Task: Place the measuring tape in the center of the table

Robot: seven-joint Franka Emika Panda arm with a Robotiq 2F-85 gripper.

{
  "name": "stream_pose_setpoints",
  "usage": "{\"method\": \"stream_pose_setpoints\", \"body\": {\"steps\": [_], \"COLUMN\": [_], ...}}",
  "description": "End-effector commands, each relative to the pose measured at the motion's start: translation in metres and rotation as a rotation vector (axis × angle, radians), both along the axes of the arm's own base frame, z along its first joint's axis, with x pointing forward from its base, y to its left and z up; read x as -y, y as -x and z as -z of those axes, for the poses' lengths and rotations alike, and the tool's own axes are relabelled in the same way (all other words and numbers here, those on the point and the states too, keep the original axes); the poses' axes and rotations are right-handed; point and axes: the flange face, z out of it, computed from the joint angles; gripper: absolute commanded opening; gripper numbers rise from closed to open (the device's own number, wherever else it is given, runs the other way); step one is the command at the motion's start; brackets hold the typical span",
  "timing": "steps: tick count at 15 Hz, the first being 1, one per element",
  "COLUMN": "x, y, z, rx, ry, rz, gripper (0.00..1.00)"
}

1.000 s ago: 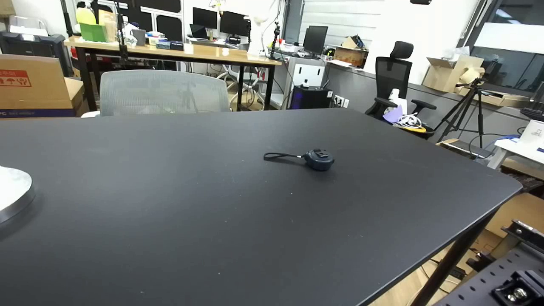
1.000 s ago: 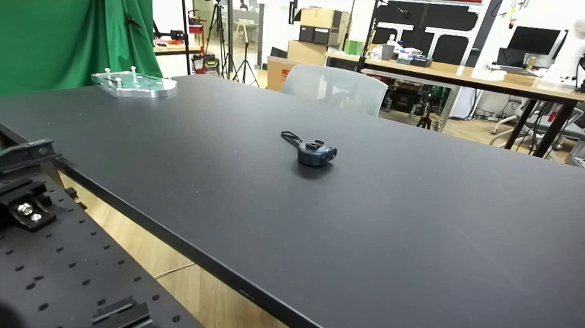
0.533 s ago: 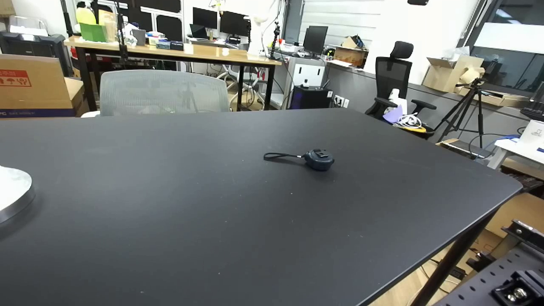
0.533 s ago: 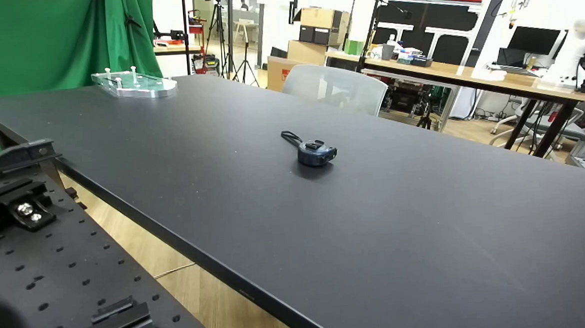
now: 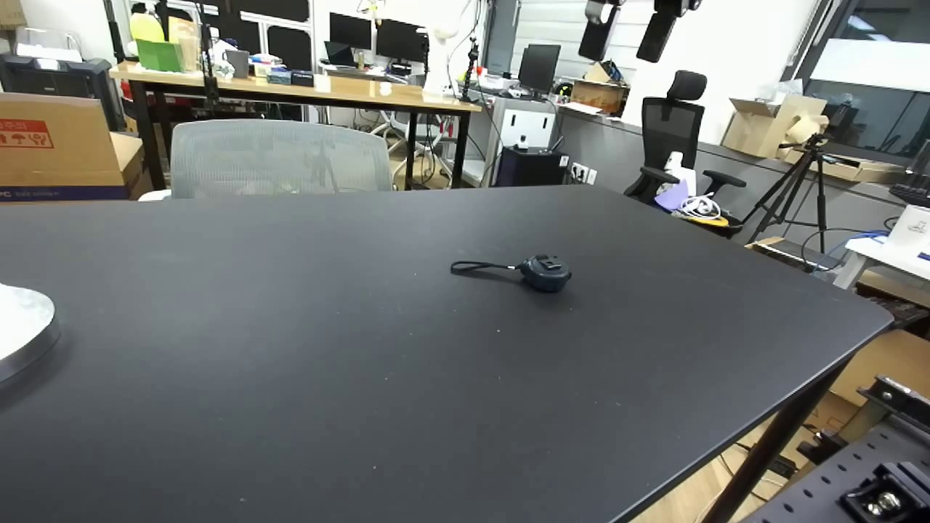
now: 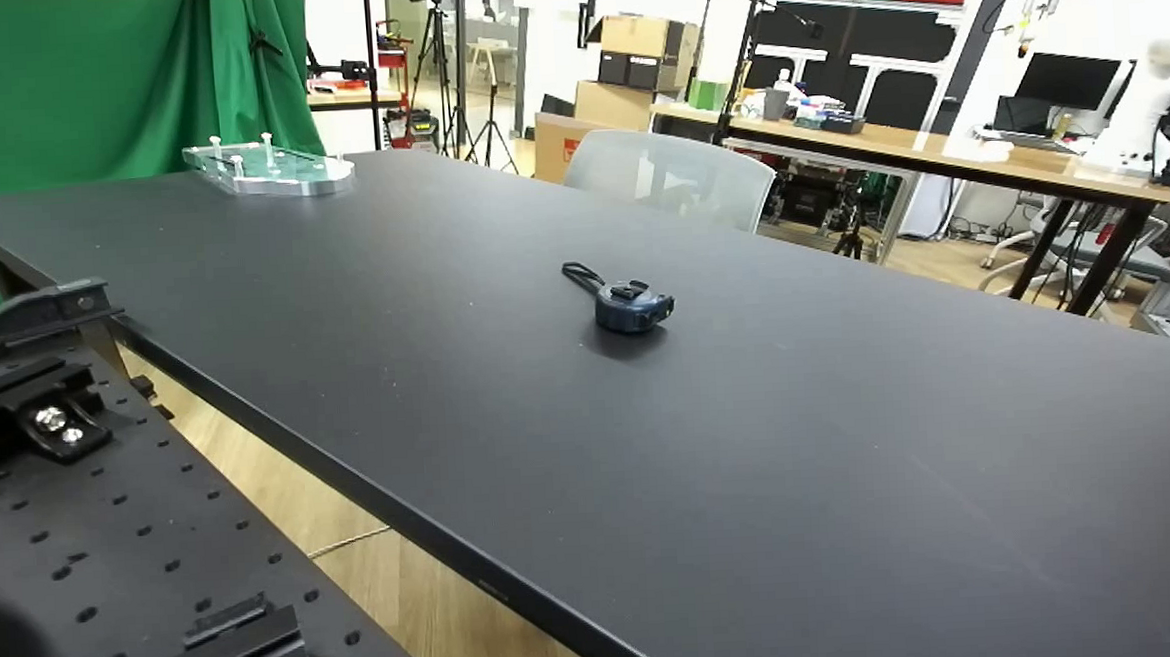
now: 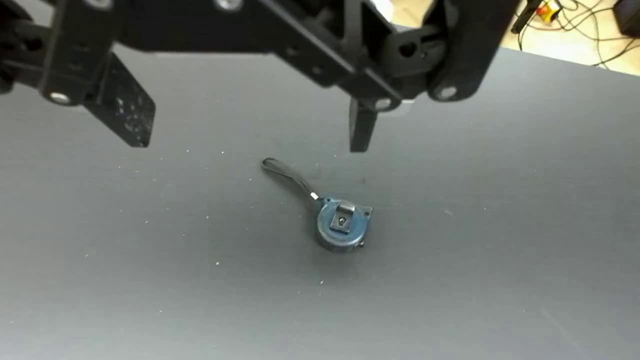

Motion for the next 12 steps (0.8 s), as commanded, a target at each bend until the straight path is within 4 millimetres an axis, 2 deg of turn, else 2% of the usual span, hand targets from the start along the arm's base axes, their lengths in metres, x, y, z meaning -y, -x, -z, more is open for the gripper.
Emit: {"method": "stream_pose_setpoints", "body": {"steps": [1, 5, 6, 8, 10, 12], "x": [0.008, 0.025, 0.017, 0.023, 0.024, 0.032], "y": [-0.046, -0.081, -0.057, -0.073, -0.078, -0.085], "z": [0.020, 0.040, 0.040, 0.047, 0.049, 0.058], "rx": [-0.042, -0.151, -0.116, -0.138, -0.149, -0.146], "ry": [0.031, 0.055, 0.040, 0.044, 0.046, 0.038], "rz": [-0.117, -0.249, -0.215, -0.236, -0.241, -0.202], "gripper": [1.00, 1.00, 1.00, 1.00, 1.00, 1.00]}}
